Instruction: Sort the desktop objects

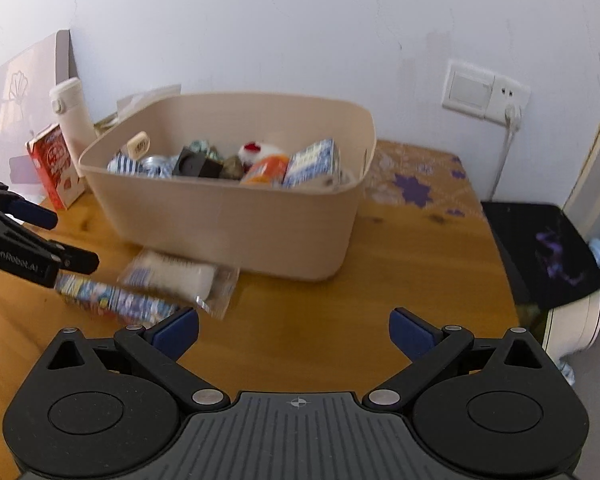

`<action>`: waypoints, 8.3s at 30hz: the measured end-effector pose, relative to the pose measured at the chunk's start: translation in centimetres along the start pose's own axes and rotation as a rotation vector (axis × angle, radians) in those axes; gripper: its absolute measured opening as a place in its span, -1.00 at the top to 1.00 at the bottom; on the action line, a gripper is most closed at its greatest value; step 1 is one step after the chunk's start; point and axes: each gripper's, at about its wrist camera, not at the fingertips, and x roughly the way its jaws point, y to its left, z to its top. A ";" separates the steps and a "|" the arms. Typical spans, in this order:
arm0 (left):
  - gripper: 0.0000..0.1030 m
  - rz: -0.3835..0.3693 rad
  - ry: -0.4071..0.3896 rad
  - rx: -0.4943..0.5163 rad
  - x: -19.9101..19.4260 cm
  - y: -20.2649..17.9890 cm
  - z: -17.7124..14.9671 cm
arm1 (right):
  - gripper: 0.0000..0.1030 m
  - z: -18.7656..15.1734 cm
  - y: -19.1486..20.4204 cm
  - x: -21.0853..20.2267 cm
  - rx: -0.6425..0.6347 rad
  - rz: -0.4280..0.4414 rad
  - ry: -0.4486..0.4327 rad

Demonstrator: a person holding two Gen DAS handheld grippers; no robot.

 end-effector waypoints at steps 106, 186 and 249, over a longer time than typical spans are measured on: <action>0.56 -0.024 0.107 -0.171 2.5 7.5 -6.6 | 0.51 1.7 14.4 10.1 -0.459 0.360 0.095; 0.55 -0.106 -0.146 -0.061 3.0 0.5 14.7 | 0.53 14.5 1.6 8.6 -0.394 0.089 -0.080; -0.59 -0.145 -0.240 -0.058 -22.9 5.7 -0.5 | -1.00 6.5 2.4 -18.2 0.043 0.052 -0.081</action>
